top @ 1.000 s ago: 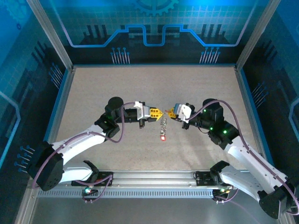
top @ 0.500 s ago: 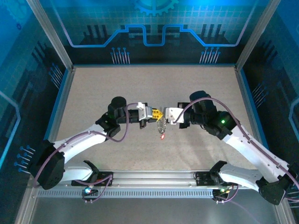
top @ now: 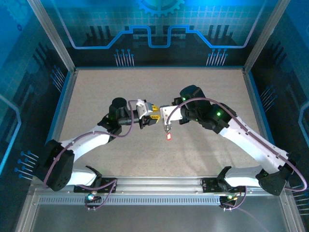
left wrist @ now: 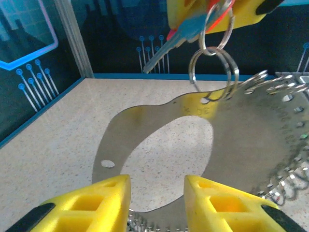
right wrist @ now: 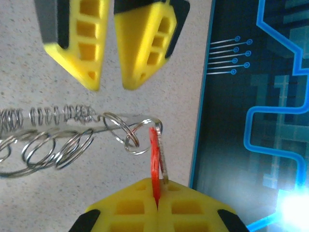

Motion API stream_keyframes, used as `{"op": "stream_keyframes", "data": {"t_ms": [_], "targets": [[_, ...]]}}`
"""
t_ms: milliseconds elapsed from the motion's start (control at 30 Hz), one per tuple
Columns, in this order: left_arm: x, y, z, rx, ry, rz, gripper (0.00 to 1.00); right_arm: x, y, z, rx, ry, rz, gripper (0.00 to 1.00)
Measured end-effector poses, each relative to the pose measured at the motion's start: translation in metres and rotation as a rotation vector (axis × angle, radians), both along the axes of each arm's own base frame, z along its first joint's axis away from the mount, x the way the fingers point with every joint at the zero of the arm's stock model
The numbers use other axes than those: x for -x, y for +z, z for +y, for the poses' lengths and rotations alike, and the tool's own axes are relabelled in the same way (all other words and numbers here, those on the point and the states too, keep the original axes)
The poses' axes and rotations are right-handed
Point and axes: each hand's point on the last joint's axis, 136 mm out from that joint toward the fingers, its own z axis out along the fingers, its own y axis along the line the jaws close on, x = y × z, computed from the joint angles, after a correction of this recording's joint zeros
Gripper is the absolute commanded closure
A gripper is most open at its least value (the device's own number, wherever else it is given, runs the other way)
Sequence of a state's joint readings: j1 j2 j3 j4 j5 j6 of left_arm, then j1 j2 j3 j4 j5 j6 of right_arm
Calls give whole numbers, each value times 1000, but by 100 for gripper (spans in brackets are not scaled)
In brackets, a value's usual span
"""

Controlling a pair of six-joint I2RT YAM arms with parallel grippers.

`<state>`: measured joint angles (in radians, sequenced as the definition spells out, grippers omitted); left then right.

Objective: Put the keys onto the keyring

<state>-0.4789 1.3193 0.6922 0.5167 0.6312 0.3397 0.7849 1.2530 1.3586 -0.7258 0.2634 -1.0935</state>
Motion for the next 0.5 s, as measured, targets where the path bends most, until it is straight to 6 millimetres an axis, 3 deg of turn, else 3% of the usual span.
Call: {"op": "stream_keyframes", "data": {"t_ms": [300, 400, 500], "targets": [[1, 46, 55, 10, 187, -67, 40, -19, -4, 2, 92, -21, -32, 100], [-13, 36, 78, -6, 309, -38, 33, -23, 1, 1, 120, -24, -64, 100], [-26, 9, 100, -33, 430, 35, 30, -26, 6, 1, 164, -14, -115, 100]]}}
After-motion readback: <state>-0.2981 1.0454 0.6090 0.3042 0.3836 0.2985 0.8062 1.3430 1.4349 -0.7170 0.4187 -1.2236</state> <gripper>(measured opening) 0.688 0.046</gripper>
